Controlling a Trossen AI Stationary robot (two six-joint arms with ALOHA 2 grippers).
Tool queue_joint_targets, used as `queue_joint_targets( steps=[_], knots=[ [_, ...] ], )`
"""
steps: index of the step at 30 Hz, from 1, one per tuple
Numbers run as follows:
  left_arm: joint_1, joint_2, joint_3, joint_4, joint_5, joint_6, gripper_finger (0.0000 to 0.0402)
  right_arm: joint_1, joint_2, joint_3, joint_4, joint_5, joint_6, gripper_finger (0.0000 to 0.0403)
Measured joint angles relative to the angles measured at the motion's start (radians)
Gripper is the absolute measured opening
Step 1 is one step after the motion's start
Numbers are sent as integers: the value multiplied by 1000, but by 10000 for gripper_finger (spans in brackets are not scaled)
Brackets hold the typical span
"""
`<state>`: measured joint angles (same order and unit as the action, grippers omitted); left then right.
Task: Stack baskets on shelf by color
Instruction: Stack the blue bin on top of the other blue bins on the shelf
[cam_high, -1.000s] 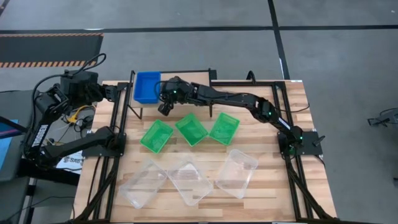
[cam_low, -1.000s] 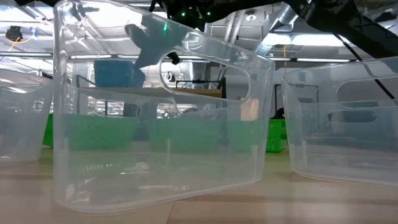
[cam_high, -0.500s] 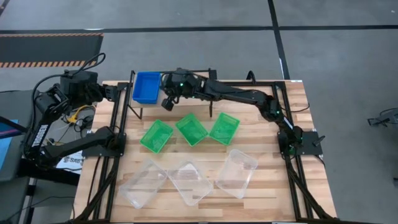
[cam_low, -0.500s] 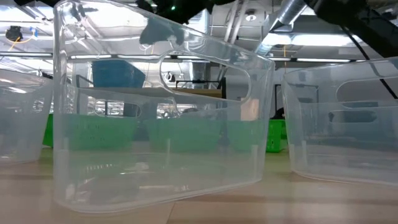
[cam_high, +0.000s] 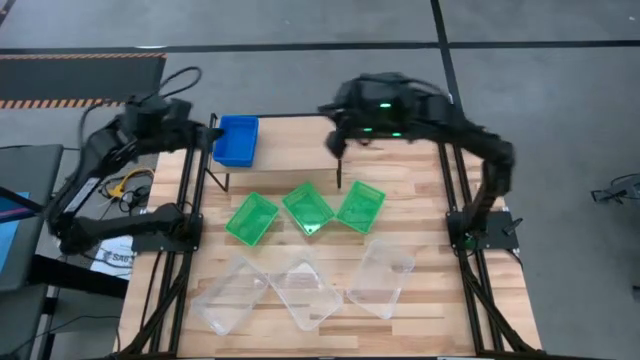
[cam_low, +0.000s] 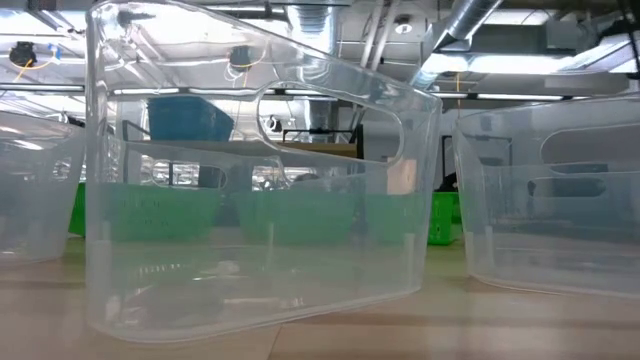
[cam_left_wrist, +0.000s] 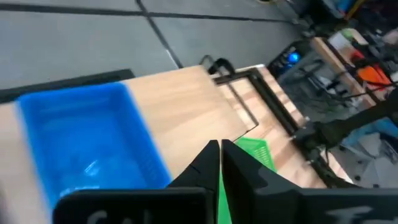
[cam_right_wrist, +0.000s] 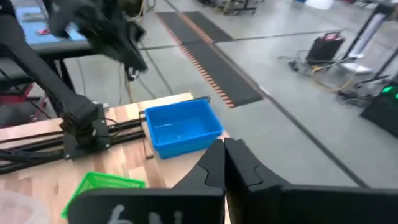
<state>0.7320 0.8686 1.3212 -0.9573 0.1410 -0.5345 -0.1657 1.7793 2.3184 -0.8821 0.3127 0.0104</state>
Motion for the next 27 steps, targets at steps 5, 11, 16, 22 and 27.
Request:
queue_joint_targets(
  steps=[5,11,16,22,27],
  knots=[
    [-76,172,0,80,-19,21,0,42,-96,0,-97,97,21,14],
    [-95,345,-1,14,-114,46,0,95,-144,-1,-177,173,33,14],
    [-72,378,-1,-119,-247,61,0,122,-137,-2,-251,189,42,12],
    [-69,361,0,-143,-311,63,0,133,-99,-1,-314,195,43,15],
    [-70,362,0,-229,-343,64,0,133,-74,0,-324,236,41,13]
  ],
)
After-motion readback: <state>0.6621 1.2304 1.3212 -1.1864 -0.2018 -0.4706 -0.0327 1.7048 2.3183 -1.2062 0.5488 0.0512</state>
